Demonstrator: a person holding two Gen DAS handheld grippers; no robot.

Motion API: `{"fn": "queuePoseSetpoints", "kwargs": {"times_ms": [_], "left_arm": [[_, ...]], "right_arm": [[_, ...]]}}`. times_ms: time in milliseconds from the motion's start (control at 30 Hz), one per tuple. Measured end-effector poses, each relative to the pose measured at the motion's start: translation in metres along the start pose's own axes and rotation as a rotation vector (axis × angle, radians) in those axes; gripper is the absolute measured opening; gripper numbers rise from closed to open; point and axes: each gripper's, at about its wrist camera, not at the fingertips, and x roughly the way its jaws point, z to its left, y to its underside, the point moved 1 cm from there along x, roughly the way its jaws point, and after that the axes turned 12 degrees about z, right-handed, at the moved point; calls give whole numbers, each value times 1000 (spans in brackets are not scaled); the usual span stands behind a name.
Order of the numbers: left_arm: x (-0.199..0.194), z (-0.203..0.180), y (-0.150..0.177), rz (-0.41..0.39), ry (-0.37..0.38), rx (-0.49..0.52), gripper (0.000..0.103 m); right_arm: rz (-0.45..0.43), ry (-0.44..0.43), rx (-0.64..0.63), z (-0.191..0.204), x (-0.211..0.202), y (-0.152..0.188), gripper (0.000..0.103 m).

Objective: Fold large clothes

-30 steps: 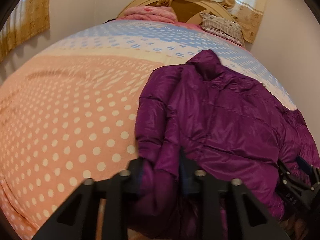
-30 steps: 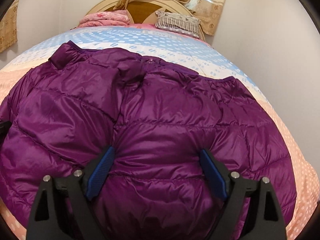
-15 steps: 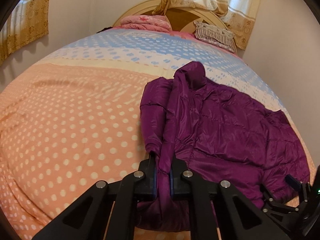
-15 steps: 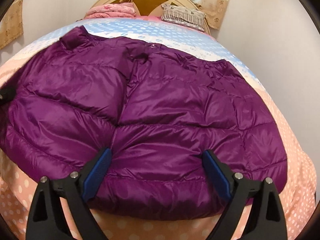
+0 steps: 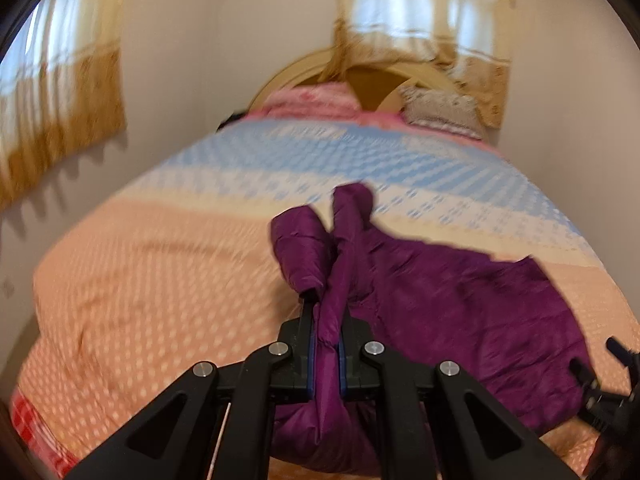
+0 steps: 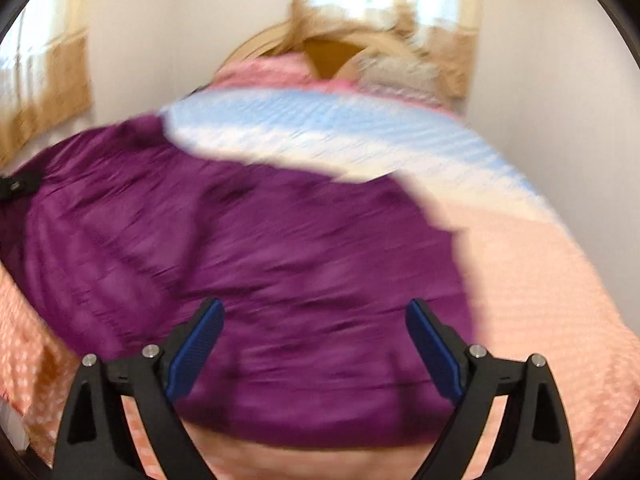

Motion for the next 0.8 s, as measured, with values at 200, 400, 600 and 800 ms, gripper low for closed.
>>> {"fn": "queuePoseSetpoints", "kwargs": {"times_ms": [200,400,600,800], "left_arm": [[-29,-116,-17,-110,58,231,7],[-10,-241,5,-155,61,493,7],[49,-330,82,-83,20,755,7],[76,-352,127,-132,-59,887,7]], "right_arm": [[17,136,241,-128,-3,22,96],[55,243,333,-191,4,49,97],[126,263,415,-225,12,62,97],[138,250,463,-237,13,68,97]]}}
